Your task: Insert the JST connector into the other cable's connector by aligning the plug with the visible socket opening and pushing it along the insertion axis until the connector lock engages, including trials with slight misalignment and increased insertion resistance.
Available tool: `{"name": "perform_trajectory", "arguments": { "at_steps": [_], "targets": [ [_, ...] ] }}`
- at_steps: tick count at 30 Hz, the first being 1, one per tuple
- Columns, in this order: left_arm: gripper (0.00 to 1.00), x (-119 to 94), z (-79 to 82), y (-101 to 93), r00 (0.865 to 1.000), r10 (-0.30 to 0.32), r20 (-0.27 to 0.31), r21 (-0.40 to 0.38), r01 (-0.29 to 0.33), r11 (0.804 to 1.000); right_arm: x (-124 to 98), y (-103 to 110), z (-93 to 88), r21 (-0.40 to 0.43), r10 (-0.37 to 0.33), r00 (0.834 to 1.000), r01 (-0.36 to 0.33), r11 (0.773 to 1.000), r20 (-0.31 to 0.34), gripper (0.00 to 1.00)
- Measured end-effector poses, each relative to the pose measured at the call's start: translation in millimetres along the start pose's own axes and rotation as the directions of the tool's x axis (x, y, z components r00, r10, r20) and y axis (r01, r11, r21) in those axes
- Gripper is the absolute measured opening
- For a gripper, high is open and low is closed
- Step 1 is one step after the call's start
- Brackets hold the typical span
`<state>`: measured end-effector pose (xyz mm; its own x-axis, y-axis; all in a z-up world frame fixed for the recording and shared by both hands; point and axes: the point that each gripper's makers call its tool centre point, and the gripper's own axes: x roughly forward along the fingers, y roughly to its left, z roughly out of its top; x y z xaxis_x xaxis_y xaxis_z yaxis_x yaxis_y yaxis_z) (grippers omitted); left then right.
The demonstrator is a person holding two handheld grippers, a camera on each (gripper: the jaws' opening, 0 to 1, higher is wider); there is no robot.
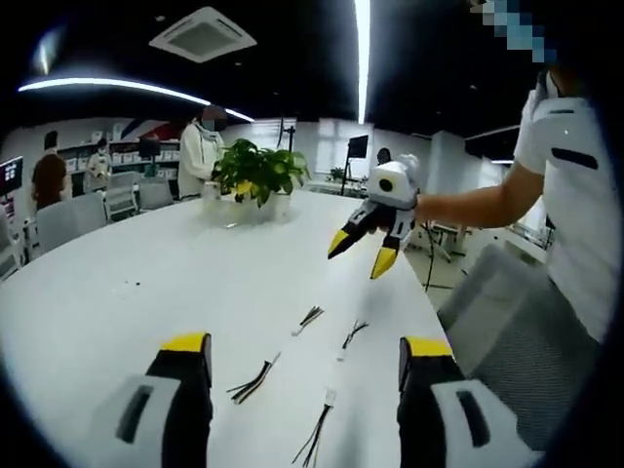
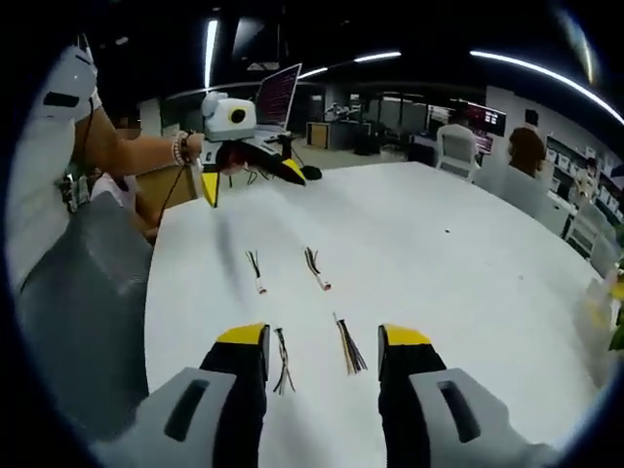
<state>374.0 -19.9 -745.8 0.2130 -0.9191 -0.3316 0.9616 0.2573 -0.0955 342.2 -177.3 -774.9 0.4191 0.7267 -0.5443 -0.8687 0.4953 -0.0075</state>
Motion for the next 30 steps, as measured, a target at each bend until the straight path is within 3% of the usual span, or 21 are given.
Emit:
{"name": "perform_trajectory", "arguments": {
  "at_steps": [16, 18, 22, 30],
  "targets": [
    [0.63, 39.8, -33.8, 18.4, 0.997, -0.071, -0.036, -0.013, 0.07, 0.997, 42.5, -11.2, -13.2, -0.036, 0.074, 0.997, -0.074, 0.997, -0.008, 0.34],
    [0.62, 45.0, -36.7, 18.7, 0.996, -0.081, -0.036, -0.044, 0.079, 0.996, 45.7, -12.9, -16.5, -0.025, 0.077, 0.997, -0.077, 0.997, -0.004, 0.31],
    [0.63, 52.9, -51.6, 19.6, 0.993, -0.081, -0.09, -0.007, 0.08, 0.997, 49.9, -16.6, -20.6, -0.018, 0.07, 0.997, -0.07, 0.997, 0.015, 0.31],
    [0.55, 64.0, -66.2, 24.6, 0.991, -0.106, -0.087, -0.031, 0.104, 0.994, 59.2, -18.5, -31.9, -0.009, 0.087, 0.996, -0.087, 0.996, -0.001, 0.27]
  ]
}}
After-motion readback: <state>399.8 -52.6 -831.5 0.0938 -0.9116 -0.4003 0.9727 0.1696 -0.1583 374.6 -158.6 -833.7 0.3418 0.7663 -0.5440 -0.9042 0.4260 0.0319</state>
